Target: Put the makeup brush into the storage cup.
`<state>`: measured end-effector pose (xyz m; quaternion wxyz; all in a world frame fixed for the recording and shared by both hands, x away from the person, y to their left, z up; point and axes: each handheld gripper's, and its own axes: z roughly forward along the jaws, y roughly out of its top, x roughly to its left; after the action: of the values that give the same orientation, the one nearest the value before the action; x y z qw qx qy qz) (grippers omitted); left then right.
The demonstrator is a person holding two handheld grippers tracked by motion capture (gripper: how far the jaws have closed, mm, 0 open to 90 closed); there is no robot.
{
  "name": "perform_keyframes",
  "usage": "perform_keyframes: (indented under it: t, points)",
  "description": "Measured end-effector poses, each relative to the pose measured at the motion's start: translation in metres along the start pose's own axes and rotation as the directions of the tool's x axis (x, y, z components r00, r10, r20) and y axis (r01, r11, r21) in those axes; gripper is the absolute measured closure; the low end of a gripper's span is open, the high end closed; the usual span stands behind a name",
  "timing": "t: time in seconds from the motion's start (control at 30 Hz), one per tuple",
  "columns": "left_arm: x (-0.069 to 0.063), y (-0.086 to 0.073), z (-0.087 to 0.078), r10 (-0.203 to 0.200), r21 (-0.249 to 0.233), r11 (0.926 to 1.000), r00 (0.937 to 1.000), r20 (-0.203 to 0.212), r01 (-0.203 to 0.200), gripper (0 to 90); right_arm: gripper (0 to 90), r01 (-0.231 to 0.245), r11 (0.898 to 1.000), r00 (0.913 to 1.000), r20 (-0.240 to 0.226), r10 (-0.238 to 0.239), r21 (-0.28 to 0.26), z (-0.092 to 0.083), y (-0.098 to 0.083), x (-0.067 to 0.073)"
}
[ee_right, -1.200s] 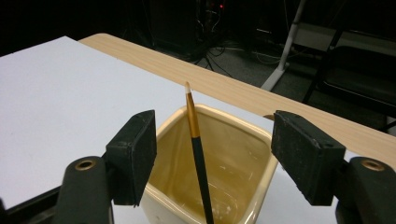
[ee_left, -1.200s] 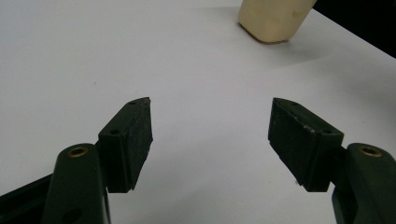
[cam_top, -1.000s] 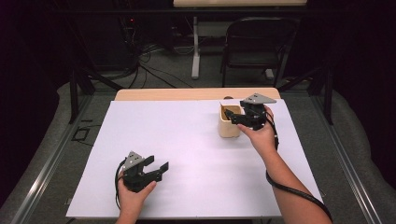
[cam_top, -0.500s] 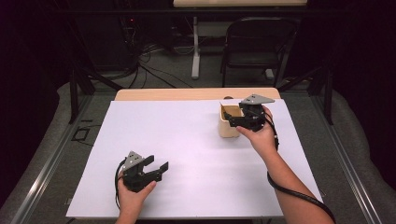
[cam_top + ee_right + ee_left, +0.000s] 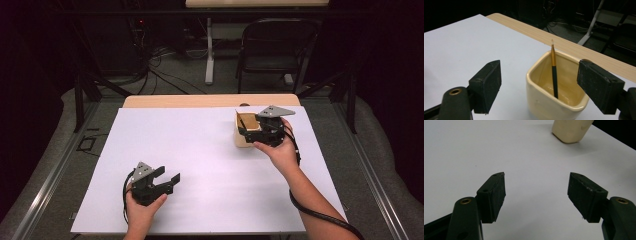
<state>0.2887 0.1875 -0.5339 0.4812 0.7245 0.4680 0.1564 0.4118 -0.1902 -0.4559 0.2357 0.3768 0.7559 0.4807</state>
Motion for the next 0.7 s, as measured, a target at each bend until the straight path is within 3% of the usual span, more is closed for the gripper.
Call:
perform_keyframes:
  t: [0.17, 0.5, 0.7]
  points:
    - [0.000, 0.000, 0.000, 0.002, -0.001, 1.0000, 1.0000, 0.001, -0.002, 30.9, 19.2, -0.002, 1.000, 0.9996, -0.029, 0.001, -0.005, -0.006, -0.003, 0.010]
    - [0.000, 0.000, 0.000, 0.001, 0.000, 1.0000, 1.0000, 0.000, -0.001, 31.0, 19.3, 0.046, 0.998, 0.9977, -0.049, -0.048, -0.033, -0.021, -0.013, 0.033]
    - [0.000, 0.000, -0.001, 0.002, -0.001, 1.0000, 1.0000, 0.001, -0.002, 31.0, 19.5, -0.004, 0.999, 0.9961, -0.088, 0.001, -0.032, -0.032, -0.022, 0.045]
